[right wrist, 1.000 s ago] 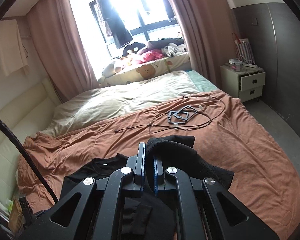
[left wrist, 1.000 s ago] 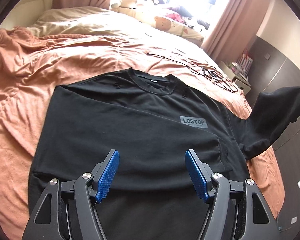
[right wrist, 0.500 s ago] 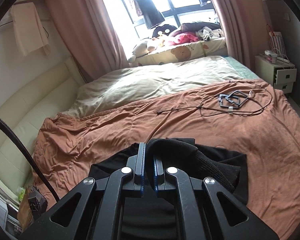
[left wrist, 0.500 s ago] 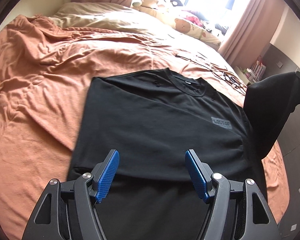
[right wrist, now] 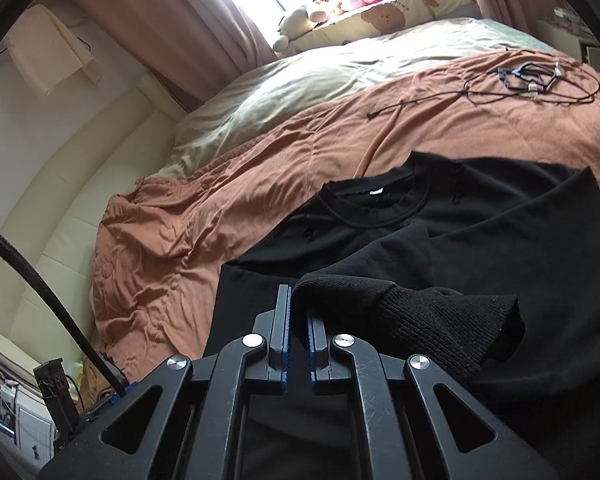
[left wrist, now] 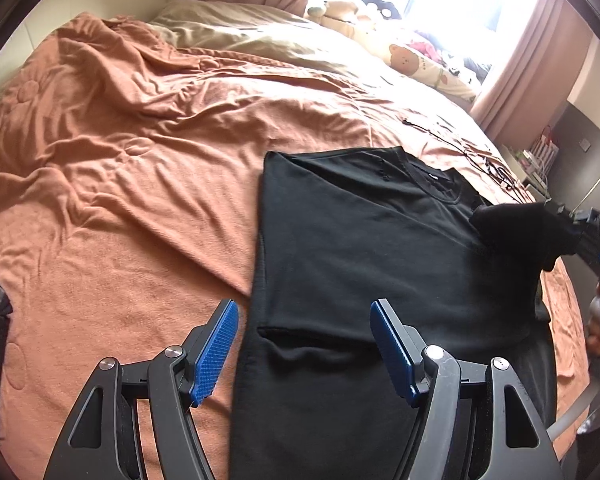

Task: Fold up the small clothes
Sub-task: 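Lift the held sleeve and carry it across the shirt body with the right tool, then lay the sleeve on the shirt body and open the right tool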

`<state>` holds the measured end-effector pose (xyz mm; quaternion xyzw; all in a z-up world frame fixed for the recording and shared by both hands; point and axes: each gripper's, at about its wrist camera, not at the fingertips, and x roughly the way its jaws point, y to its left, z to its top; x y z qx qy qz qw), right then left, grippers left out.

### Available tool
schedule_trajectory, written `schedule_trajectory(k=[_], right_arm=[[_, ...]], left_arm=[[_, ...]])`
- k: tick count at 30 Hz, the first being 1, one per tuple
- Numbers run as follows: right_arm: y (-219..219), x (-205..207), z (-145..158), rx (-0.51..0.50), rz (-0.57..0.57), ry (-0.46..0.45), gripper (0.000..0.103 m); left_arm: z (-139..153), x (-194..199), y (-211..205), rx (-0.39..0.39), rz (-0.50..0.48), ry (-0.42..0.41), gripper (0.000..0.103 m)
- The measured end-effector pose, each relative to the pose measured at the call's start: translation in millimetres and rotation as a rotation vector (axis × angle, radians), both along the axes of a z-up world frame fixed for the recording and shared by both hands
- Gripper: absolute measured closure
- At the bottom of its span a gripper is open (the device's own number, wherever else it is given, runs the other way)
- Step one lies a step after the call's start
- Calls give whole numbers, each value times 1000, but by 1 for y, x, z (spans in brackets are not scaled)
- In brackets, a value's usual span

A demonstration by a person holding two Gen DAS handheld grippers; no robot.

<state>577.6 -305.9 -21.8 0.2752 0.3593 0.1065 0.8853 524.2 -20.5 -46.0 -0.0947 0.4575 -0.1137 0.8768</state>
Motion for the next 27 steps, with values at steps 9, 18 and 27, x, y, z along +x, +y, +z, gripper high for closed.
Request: schedule_trajectory(k=[9,18,27], right_arm=[[5,-8,-25,87,21,112,74],[-34,-68,-29,201,-86,57,17],[-79,-115,-50,245,-209,41,17]], left_arm=[[1,-8,3,-9,-1,3,33],[15,-13,-19,-11,-29,-12,33],[25,-13,-87,20,-135,-25,33]])
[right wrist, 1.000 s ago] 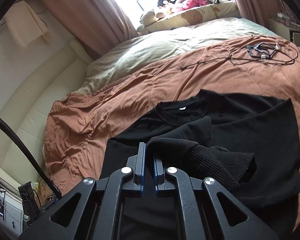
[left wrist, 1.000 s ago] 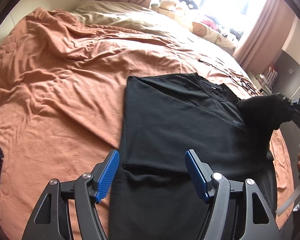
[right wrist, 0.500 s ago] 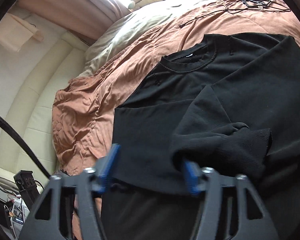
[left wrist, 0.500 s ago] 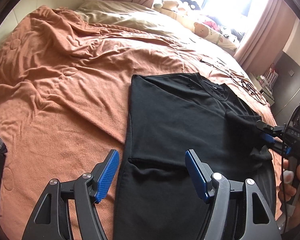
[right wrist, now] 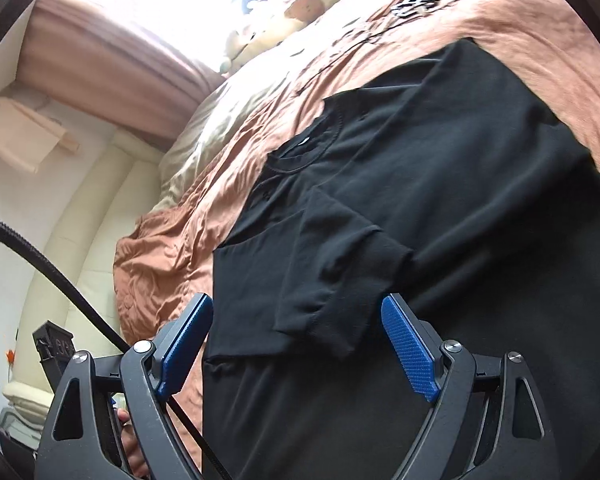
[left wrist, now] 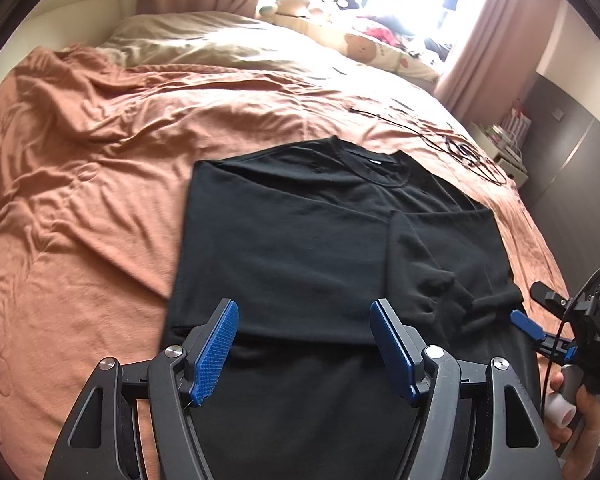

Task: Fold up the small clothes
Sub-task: 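Lay the sleeve on the shirt body and open the right tool, then lower the left tool onto the laid ribbed cuff and close it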

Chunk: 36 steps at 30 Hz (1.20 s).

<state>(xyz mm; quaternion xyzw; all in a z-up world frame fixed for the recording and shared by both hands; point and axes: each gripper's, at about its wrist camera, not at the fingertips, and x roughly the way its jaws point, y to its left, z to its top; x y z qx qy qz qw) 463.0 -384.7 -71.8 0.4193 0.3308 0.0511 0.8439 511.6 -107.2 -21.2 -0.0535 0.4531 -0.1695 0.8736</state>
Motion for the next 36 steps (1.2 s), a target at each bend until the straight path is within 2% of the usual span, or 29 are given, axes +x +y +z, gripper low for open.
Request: schedule_trajectory(k=[5,9,11,13,18,22,25,28,32,36], right_arm=[[-20,-21,-21,1,-88,0,17],[-33,-30,-31,75,-140,-9,18],[-37,-35,-38,89,-174,9,18],[-39,-40,-48,170,-190,12,18],[-41,-44,-58,190,-220,35,18],[-54,-48,-66,287,-257,30,19],[-63,-56,-73,315,-305,36,19],[-68,-63,-80,359,-341,35,19],[-76,-75,-81,362,-383,31,19],[-73,-80,-83,377,-392,28,19]], left_arm=[[3,2,-51,30,-82,-18,33],[-5,4,-93,45,-157,-9,33],[-15,7,-115,45,-180,10,33],[-24,9,-133,40,-200,28,33],[-47,17,-178,56,-240,53,33],[-60,21,-206,54,-271,75,33],[-73,26,-224,29,-302,122,33],[-88,29,-240,77,-315,137,33],[-104,33,-253,110,-308,156,33],[-116,33,-261,182,-309,146,33]])
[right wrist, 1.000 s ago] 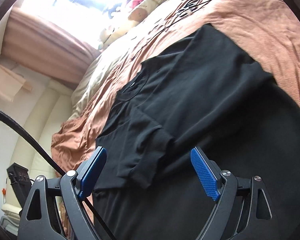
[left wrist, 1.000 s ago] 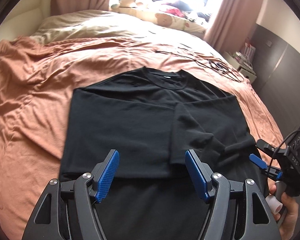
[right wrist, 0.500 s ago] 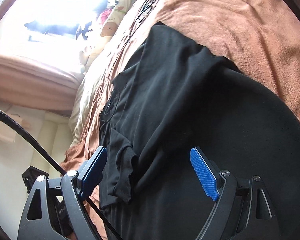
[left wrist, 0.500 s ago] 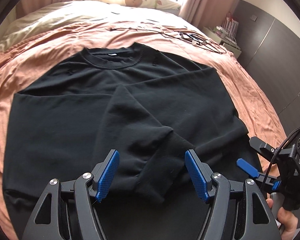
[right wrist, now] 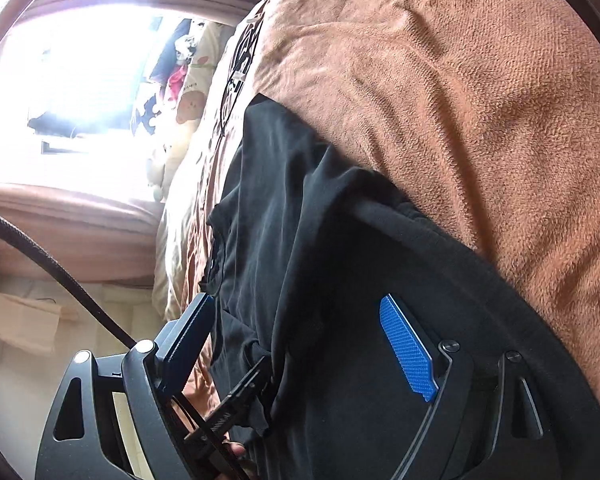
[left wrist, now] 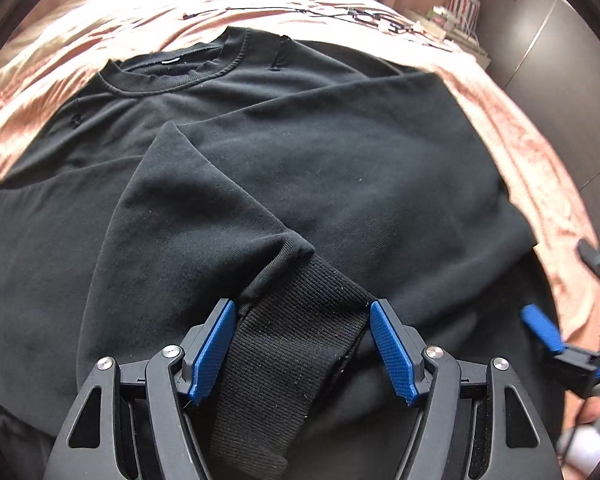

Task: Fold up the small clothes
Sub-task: 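Lower the left tool onto the laid ribbed cuff and close it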

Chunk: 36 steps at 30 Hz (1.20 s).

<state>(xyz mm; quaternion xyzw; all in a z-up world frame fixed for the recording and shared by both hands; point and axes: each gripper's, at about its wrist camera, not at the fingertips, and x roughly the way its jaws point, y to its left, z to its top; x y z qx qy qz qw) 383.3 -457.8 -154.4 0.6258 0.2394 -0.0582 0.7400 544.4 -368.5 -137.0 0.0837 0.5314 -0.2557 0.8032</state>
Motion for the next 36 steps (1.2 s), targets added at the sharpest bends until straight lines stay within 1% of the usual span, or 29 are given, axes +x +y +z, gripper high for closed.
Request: schedule_trajectory(k=[1,3,5,6,7,9,11,15,23,27,31,36], right_arm=[[1,0,0,0,1,1,19],[1,1,0,-1,5,3,19],[0,-1,0,-9,8,5,19],[-1,2,0,-14,10,6,19],[0,2,1,-20,13,6,19],[-2,5,1,-15,24,-6,19],[-5,8,-1,8,31,-34,19],[-12,4,-9,17,26,-51,19],[-10,0,-16,-8,13,-48,19],[-10,-1,-13,-13,10,-53,19],[-12,-2,-13,-11,-2,-65,19],[-13,-8,-17,9,-25,-81,19]], left_arm=[[-1,-1,-2,18,-5,-13,33],[1,0,0,16,2,-15,41],[5,4,9,12,19,-9,69],[6,8,14,3,24,2,75],[8,11,19,-1,30,10,85],[14,17,34,2,49,7,87],[24,22,50,-19,78,1,88],[47,33,83,-41,130,-30,88],[82,55,146,-38,244,-80,89],[89,64,169,-42,270,-79,89],[90,66,183,-40,289,-73,89],[76,67,195,-13,309,-39,89]])
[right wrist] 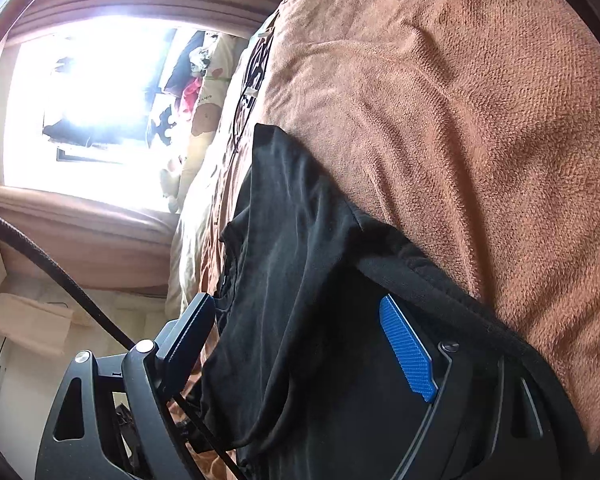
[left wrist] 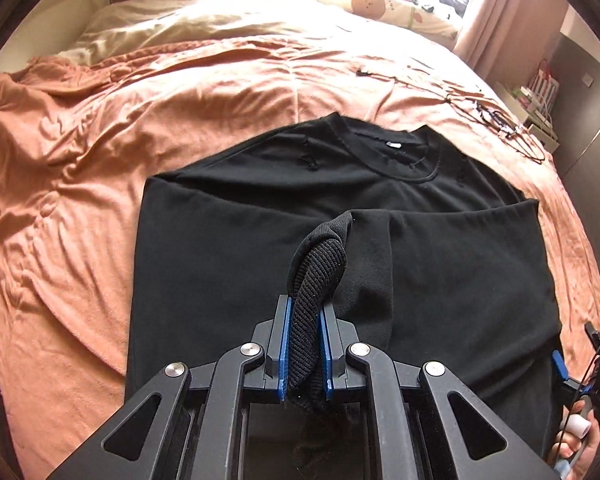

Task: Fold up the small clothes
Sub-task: 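Lower the left tool onto the laid ribbed cuff and close it, then pull the held cuff straight along the shirt body with the left tool, release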

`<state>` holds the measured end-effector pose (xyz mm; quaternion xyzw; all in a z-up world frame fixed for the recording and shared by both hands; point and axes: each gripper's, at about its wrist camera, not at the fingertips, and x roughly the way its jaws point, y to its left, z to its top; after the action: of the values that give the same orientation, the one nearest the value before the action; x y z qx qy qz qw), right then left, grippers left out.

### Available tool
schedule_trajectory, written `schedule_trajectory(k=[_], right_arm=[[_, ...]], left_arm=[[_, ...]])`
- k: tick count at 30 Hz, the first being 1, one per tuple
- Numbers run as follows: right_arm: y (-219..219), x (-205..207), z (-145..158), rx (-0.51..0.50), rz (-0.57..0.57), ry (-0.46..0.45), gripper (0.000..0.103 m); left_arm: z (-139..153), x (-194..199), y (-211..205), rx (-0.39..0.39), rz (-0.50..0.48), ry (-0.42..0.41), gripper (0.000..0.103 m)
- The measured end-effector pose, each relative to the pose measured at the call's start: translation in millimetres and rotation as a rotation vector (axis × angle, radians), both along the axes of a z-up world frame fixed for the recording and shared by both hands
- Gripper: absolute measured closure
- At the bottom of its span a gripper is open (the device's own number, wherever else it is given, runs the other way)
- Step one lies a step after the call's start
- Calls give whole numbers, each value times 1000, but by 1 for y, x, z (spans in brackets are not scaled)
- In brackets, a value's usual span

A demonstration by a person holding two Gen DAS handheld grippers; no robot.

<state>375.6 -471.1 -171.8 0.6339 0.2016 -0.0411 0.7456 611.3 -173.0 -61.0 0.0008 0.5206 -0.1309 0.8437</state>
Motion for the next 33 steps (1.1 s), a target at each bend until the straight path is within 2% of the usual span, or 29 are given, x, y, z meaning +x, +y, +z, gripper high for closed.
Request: schedule_trajectory(k=[9,16,18,21,22,23,28,30,33], right_arm=[[-7,-6,-17,102,-46,-82,19],[-12,16,-25,109,-67,-74,20],[-11,20,-27,97,-79,-43,25],[-9,17,-28,84,-105,-20,41],[-9,16,-31,92,-113,-14,47],[-9,14,-31,98,-111,-12,53],[-6,13,-23,93,-80,-3,53],[-6,13,-16,87,-73,1,53],[-7,11,-8,76,-72,8,53]], left_arm=[[-32,0,15,-6,32,83,89],[-45,2,16,4,38,106,89],[-48,2,15,16,31,104,89],[-51,4,17,31,33,100,89],[-52,4,19,39,43,97,94],[-53,5,23,38,61,100,94],[-61,6,35,-8,107,138,94],[-60,6,41,-33,130,148,92],[-53,5,50,-43,169,138,83]])
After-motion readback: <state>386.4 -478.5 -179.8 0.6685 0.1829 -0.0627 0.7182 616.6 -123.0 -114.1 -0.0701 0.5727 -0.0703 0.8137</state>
